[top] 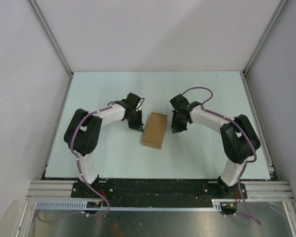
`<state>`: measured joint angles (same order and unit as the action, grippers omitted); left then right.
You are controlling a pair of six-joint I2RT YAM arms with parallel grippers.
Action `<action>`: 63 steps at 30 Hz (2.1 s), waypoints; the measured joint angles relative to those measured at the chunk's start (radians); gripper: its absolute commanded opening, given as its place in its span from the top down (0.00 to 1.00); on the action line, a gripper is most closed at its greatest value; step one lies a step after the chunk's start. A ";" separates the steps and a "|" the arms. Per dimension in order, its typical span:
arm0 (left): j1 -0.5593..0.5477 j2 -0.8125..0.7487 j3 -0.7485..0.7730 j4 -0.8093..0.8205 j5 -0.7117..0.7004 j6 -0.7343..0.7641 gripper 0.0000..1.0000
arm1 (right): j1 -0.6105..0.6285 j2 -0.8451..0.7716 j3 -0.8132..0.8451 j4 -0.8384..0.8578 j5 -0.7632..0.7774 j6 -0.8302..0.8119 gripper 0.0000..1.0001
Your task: Fold the paper box
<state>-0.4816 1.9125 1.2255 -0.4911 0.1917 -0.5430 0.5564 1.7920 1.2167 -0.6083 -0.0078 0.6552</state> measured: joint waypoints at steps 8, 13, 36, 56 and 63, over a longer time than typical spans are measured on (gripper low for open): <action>-0.023 -0.099 -0.124 -0.035 0.017 -0.009 1.00 | 0.145 -0.111 -0.126 0.005 -0.008 0.155 0.99; -0.083 -0.123 -0.156 -0.034 0.032 -0.027 1.00 | 0.192 -0.111 -0.158 0.020 0.000 0.230 0.99; -0.131 -0.153 -0.192 -0.053 0.016 -0.043 1.00 | 0.251 -0.040 -0.175 0.119 0.003 0.334 1.00; -0.102 -0.378 -0.252 -0.115 -0.006 -0.077 0.29 | 0.026 -0.296 -0.177 -0.003 0.034 0.187 0.21; -0.078 -0.460 -0.207 -0.177 -0.067 -0.054 0.08 | -0.084 -0.407 -0.177 -0.021 -0.013 0.092 0.09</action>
<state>-0.5594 1.4525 1.0183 -0.6685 0.1249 -0.5972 0.4721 1.3853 1.0393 -0.6296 -0.0204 0.7471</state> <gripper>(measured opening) 0.891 0.888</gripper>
